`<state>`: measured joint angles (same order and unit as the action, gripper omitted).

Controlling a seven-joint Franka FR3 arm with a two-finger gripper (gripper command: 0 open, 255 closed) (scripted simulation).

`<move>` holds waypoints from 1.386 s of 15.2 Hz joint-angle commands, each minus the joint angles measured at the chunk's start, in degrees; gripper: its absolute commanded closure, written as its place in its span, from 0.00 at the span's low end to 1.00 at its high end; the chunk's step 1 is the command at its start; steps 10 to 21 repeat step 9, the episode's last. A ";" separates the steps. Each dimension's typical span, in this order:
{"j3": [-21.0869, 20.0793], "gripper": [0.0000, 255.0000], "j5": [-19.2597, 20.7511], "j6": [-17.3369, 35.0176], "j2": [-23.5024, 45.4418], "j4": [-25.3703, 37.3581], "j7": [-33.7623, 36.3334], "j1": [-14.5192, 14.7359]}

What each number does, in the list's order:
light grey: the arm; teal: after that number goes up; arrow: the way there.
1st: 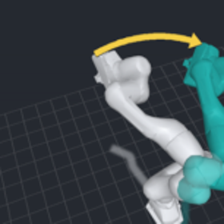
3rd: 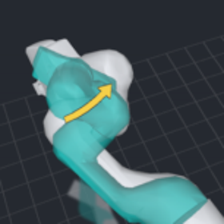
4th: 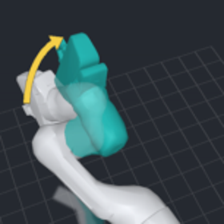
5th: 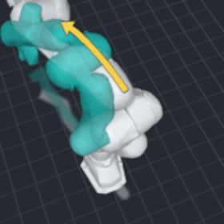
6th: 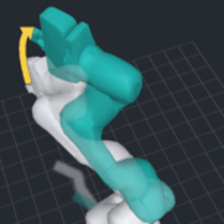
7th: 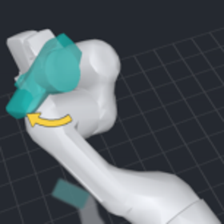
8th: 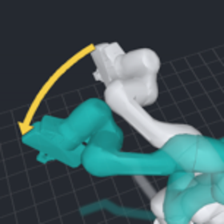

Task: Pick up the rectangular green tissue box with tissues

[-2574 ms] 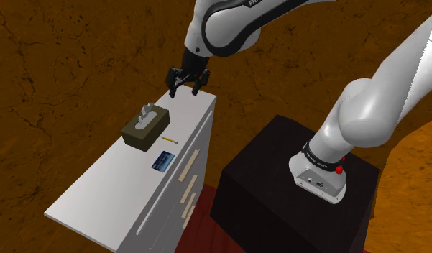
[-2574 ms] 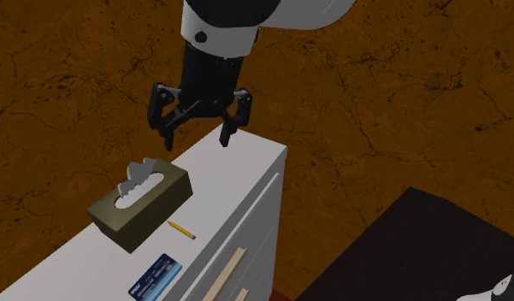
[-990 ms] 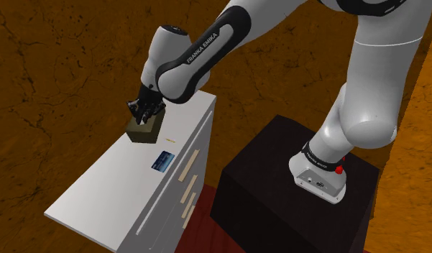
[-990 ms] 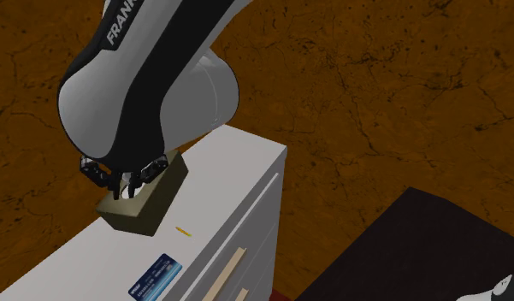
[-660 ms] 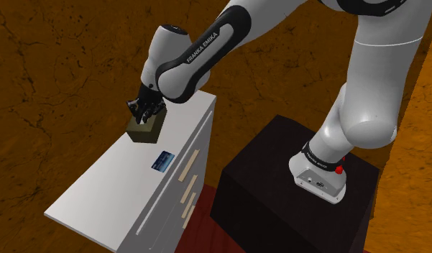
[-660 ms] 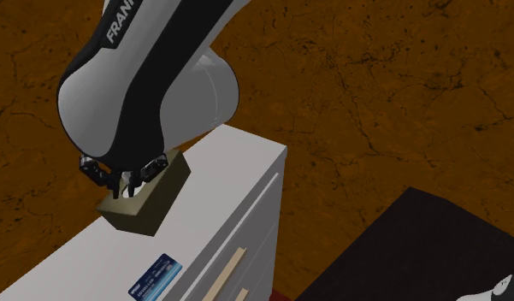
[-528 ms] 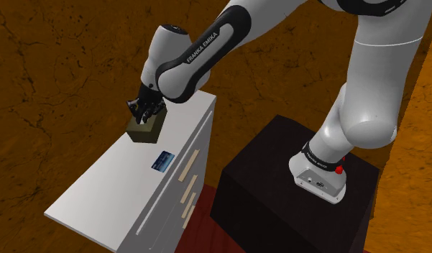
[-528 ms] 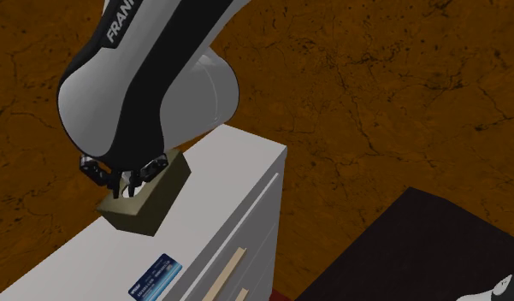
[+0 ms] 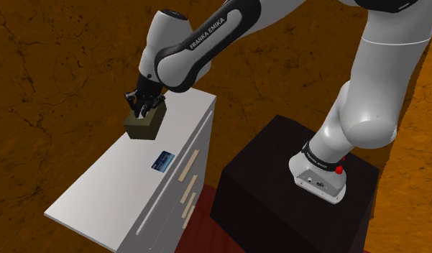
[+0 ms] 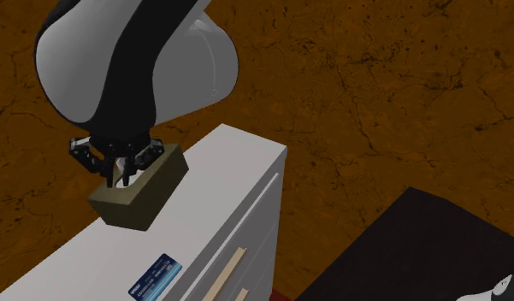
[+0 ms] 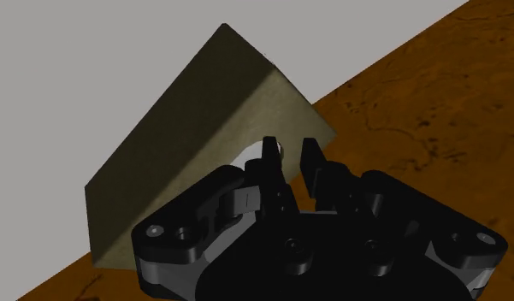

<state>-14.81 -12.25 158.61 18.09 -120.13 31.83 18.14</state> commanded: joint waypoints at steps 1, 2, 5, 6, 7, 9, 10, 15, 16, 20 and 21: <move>0.03 1.00 0.07 -1.34 -1.16 0.32 0.25 -0.04; 0.04 1.00 0.08 -2.00 -1.70 0.46 0.38 -0.05; 0.08 1.00 0.14 -4.00 -3.23 0.96 0.75 -0.12; 0.09 1.00 0.17 -4.67 -3.73 1.14 0.88 -0.14; 0.10 1.00 0.19 -5.34 -4.21 1.35 1.00 -0.17; 0.10 1.00 0.20 -5.45 -4.29 1.37 1.02 -0.17; 0.10 1.00 0.20 -5.45 -4.29 1.37 1.02 -0.17; 0.10 1.00 0.20 -5.45 -4.29 1.37 1.02 -0.17; 0.10 1.00 0.20 -5.45 -4.29 1.37 1.02 -0.17; 0.10 1.00 0.20 -5.45 -4.29 1.37 1.02 -0.17; 0.10 1.00 0.20 -5.45 -4.29 1.37 1.02 -0.17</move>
